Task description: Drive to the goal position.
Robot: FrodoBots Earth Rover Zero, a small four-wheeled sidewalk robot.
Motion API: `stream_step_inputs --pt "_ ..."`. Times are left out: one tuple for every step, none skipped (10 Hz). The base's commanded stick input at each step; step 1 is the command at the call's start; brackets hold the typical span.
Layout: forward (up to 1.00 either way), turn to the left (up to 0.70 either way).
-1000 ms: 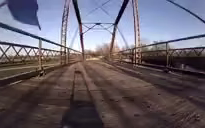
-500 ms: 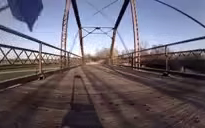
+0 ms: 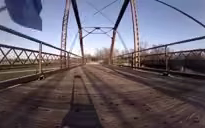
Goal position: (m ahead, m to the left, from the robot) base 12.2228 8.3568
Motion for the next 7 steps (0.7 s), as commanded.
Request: stream_step_inputs --pt "0.7 0.14" --pt "0.7 0.14" --pt "0.7 0.14" --pt "0.7 0.14" --pt "0.7 0.14" --pt "0.7 0.14" --pt "0.7 0.14"
